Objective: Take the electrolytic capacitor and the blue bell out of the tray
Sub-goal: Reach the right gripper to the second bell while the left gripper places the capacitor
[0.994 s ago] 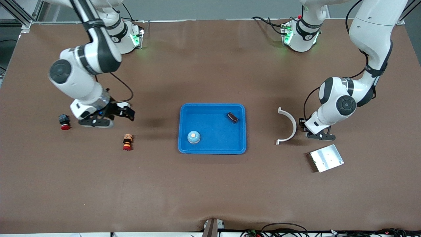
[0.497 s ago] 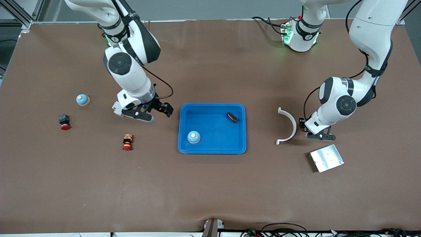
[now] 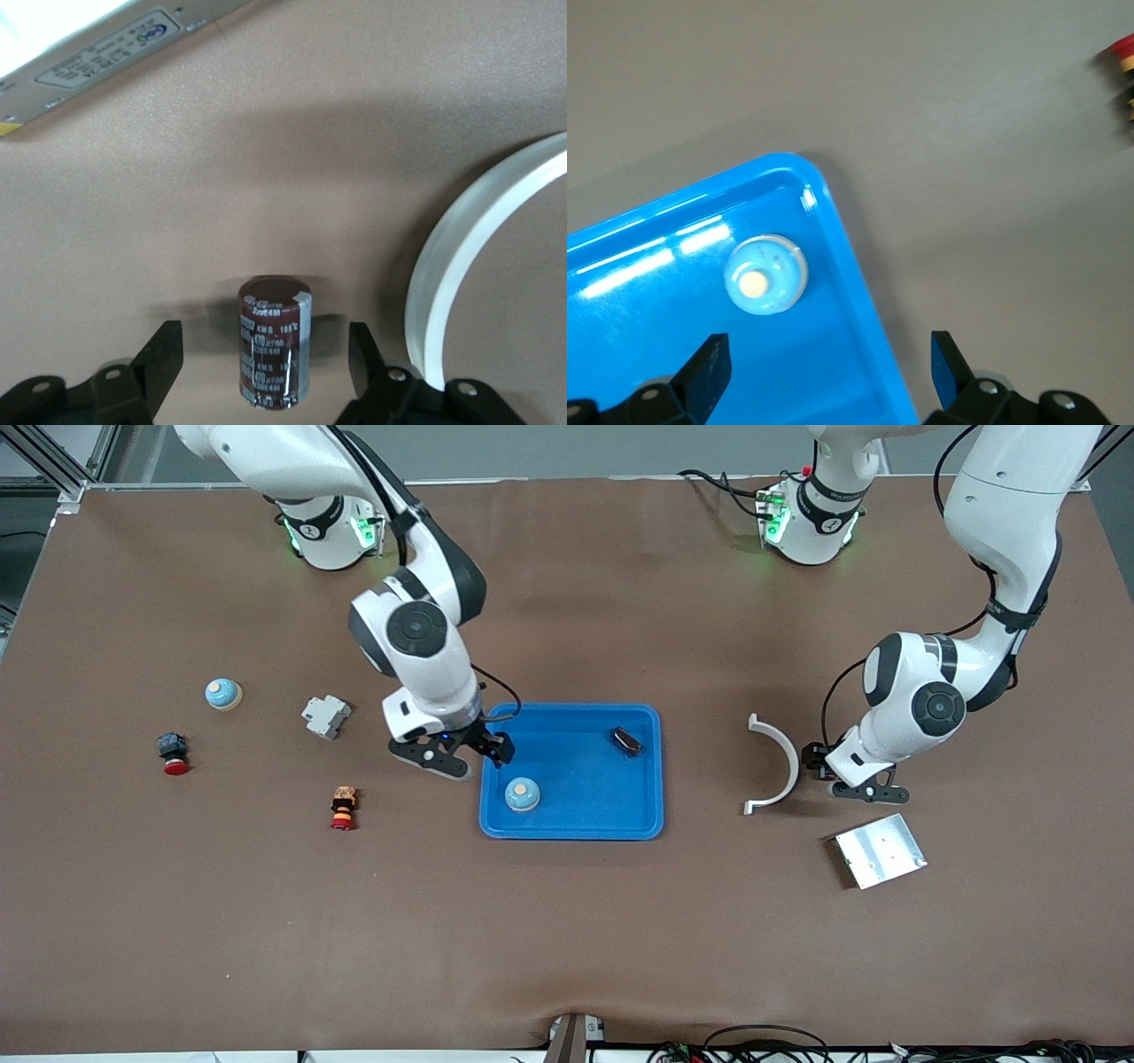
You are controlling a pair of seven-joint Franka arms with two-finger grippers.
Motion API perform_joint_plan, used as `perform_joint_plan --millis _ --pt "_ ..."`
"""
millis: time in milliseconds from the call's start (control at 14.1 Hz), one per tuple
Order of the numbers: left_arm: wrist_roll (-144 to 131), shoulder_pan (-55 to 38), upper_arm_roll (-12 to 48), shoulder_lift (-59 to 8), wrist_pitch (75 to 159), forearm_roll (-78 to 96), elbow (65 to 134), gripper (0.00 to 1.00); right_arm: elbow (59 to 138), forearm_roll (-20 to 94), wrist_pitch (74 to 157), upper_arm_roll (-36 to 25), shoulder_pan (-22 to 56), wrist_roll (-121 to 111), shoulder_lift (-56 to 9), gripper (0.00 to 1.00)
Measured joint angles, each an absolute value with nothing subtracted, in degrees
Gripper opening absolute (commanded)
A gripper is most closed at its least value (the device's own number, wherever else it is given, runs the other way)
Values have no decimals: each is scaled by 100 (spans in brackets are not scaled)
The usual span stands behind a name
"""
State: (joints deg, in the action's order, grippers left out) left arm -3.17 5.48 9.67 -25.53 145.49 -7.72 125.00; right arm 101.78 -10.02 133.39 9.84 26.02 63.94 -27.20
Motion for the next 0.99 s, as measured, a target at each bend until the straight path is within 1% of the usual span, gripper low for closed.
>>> perform_joint_plan --millis 142,284,639,994 --pt "-317 548 967 -2552 14557 -772 12499 100 9799 -1040 13353 976 2707 6638 -3097 100" --pt "-317 549 967 -2552 14562 -772 12497 100 9580 -1043 13361 972 2776 6776 -3316 100" --pt "-317 549 972 -2494 14500 -772 12471 100 9504 -1051 13446 943 2807 6850 -3381 100" --pt "-339 551 1079 -2224 13650 -601 12202 100 9504 -1487 13641 908 2841 7117 -3666 100"
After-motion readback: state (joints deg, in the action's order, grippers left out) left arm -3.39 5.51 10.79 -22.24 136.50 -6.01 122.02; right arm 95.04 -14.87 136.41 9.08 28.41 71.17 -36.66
